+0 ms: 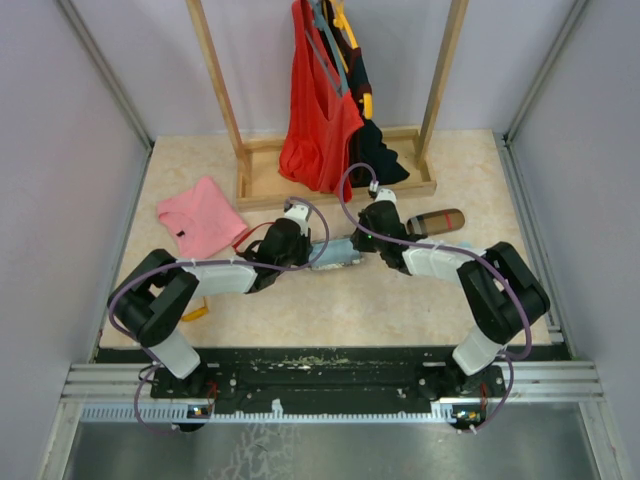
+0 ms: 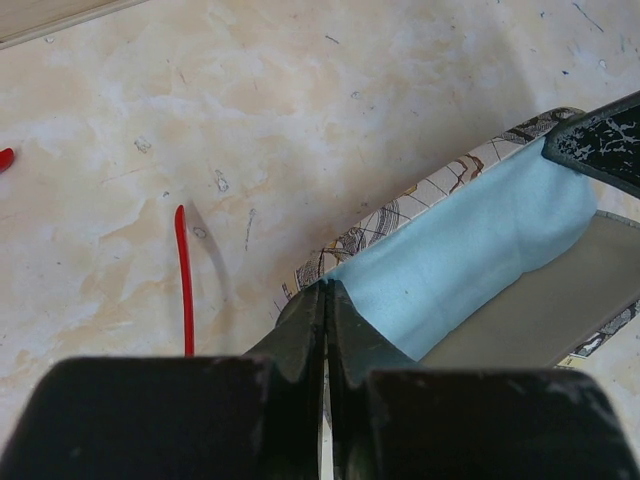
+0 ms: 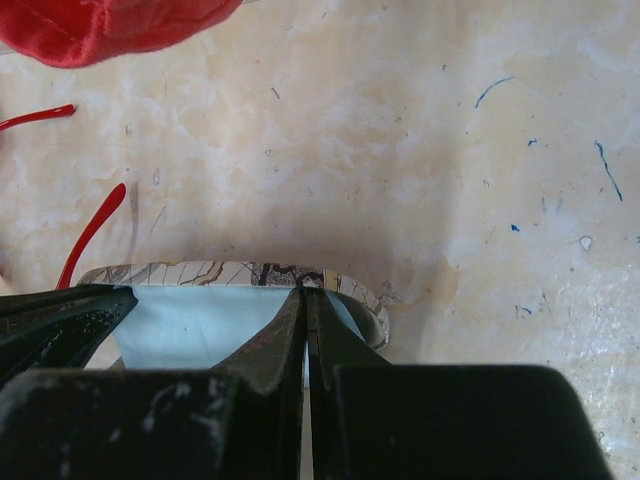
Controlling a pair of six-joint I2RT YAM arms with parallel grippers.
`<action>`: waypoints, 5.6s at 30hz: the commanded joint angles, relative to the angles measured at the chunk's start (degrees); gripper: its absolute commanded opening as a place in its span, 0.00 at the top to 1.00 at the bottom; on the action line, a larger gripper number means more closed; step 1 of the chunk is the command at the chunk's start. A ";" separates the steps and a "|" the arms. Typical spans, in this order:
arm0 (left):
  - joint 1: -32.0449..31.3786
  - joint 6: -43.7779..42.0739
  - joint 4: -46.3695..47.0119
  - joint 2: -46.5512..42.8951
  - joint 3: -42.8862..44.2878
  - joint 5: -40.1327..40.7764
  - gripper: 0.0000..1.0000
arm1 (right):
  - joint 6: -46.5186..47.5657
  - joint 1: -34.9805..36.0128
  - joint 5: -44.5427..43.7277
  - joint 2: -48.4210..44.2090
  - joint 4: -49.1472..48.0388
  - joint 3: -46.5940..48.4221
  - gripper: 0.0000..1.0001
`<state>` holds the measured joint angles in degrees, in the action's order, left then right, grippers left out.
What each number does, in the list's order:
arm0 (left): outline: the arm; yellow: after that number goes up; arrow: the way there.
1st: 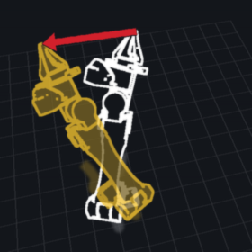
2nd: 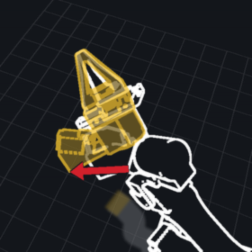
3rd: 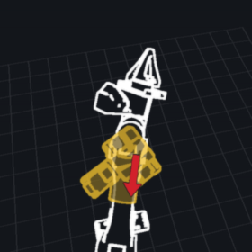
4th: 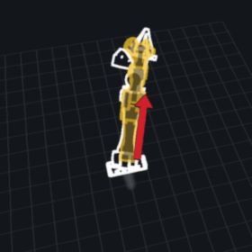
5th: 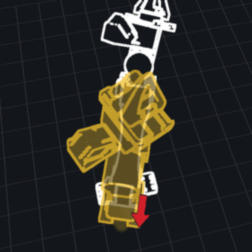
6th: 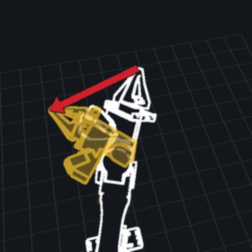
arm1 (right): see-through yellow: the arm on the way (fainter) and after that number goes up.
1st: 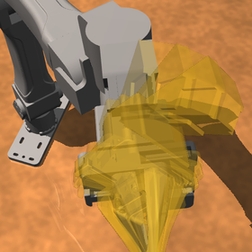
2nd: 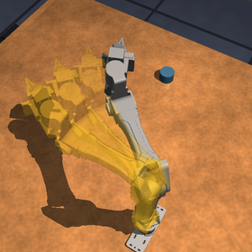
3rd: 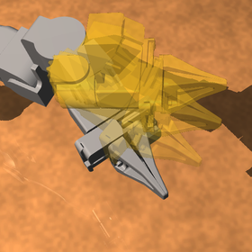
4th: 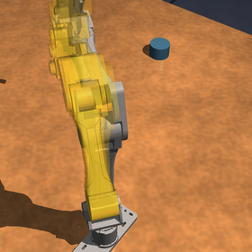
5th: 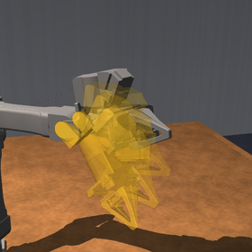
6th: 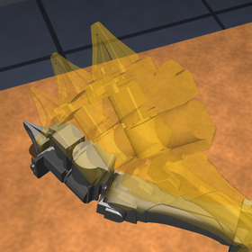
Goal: Organize the sunglasses
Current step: Place the glasses cleaning cloth in the sunglasses case, then adjust the sunglasses case at the center of the board.
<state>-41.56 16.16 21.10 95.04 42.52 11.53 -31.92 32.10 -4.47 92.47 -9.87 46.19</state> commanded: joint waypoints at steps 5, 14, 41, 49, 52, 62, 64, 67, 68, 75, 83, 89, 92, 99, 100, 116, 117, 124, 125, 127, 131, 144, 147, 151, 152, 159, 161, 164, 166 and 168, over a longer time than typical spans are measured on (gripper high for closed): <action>0.36 -0.60 1.66 0.10 1.42 0.98 0.94 | 0.81 -0.53 -0.71 0.73 -3.01 2.91 1.00; 0.37 -0.50 1.66 -0.64 1.36 1.48 0.93 | 0.95 -0.58 -0.93 0.90 -2.63 3.11 0.91; 0.34 0.07 1.22 -2.44 0.79 0.26 0.69 | 2.72 -0.61 -3.21 -5.23 0.64 1.11 0.64; 0.34 0.43 1.05 -3.47 0.32 -0.27 0.65 | 4.26 -0.61 -5.10 -7.08 2.37 0.91 0.62; 0.35 0.45 0.75 -3.97 0.22 -0.45 0.61 | 4.86 -0.63 -5.60 -7.50 2.85 1.00 0.61; 0.34 1.34 -1.46 -7.98 0.04 -0.96 0.52 | 7.71 -0.63 -7.34 -8.36 6.26 1.97 0.61; 0.34 2.14 -2.52 -9.35 -0.04 -1.05 0.51 | 8.23 -0.62 -7.32 -8.16 6.77 2.77 0.61; 0.34 3.84 -5.52 -11.77 -0.04 -1.42 0.50 | 8.90 -0.63 -6.91 -7.34 7.94 4.44 0.62; 0.34 4.78 -6.72 -12.55 -0.18 -1.42 0.50 | 9.12 -0.59 -6.83 -6.92 8.35 5.23 0.62; 0.34 10.92 -15.18 -19.16 -3.97 -4.14 0.51 | 10.36 -0.63 -6.57 -2.71 10.91 10.23 0.63; 0.01 14.45 -19.63 -26.81 -10.50 -6.14 0.53 | 11.86 -0.63 -5.14 4.24 13.54 16.24 0.63; -0.18 14.49 -21.57 -28.98 -12.64 -6.73 0.53 | 13.08 -0.63 -2.99 8.34 16.40 19.67 0.63; -0.26 14.67 -21.50 -28.92 -13.06 -7.29 0.53 | 13.12 -0.63 -3.02 8.82 17.20 19.83 0.63; -0.34 15.27 -20.57 -26.59 -12.73 -8.95 0.54 | 13.05 -0.59 -2.74 9.00 18.56 19.10 0.63; -0.36 15.32 -20.46 -26.46 -12.73 -9.04 0.54 | 13.03 -0.62 -2.72 8.90 18.65 18.84 0.64; -0.36 15.00 -20.39 -25.44 -11.96 -9.42 0.54 | 12.26 -0.50 -2.31 4.83 19.52 14.28 0.64; -0.36 14.93 -20.40 -25.44 -11.94 -9.35 0.54 | 12.15 -0.47 -2.28 4.49 19.52 13.90 0.64; -0.36 14.80 -20.79 -25.25 -11.59 -9.26 0.54 | 11.06 -0.39 -1.73 1.10 19.64 11.02 0.64; -0.36 14.79 -20.90 -25.06 -11.46 -9.12 0.54 | 10.74 -0.31 -1.60 0.25 19.63 10.54 0.64; -0.36 14.64 -21.06 -24.69 -11.12 -8.97 0.54 | 10.45 -0.05 -1.29 -0.64 19.53 9.56 0.64; -0.36 14.24 -21.19 -23.96 -10.31 -8.41 0.54 | 9.80 0.46 -0.66 -2.24 19.45 7.65 0.64; -0.37 12.83 -21.62 -19.94 -6.93 -7.25 0.54 | 8.09 1.98 -0.28 -5.67 19.54 3.16 0.64; -0.41 12.51 -21.68 -19.02 -6.07 -6.91 0.53 | 7.64 2.54 0.03 -6.81 19.38 2.15 0.64; -0.37 12.20 -22.04 -18.30 -4.98 -6.42 0.53 | 6.82 3.42 0.73 -8.03 19.07 1.01 0.64; -0.36 12.10 -22.07 -18.19 -4.79 -6.33 0.53 | 6.65 3.76 0.78 -8.27 19.15 0.86 0.64; -0.36 11.98 -23.31 -18.32 -4.25 -4.95 0.53 | 5.59 5.11 1.42 -9.61 19.03 -0.08 0.64; -0.36 12.00 -23.91 -18.91 -4.23 -4.17 0.53 | 5.41 5.45 1.48 -9.88 19.11 -0.22 0.64; -0.36 11.97 -25.15 -20.53 -4.00 -2.60 0.53 | 5.19 5.77 1.67 -10.38 19.35 -0.47 0.64; -0.36 12.17 -26.48 -21.92 -3.63 -0.97 0.52 | 5.03 5.78 1.57 -11.02 19.38 -0.89 0.64; -0.34 12.89 -28.24 -23.42 -3.02 1.72 0.52 | 4.90 5.81 0.26 -12.21 19.77 -1.28 0.64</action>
<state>-41.74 28.67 -4.03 75.24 36.84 8.29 -26.17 37.36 -3.16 84.16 10.96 45.30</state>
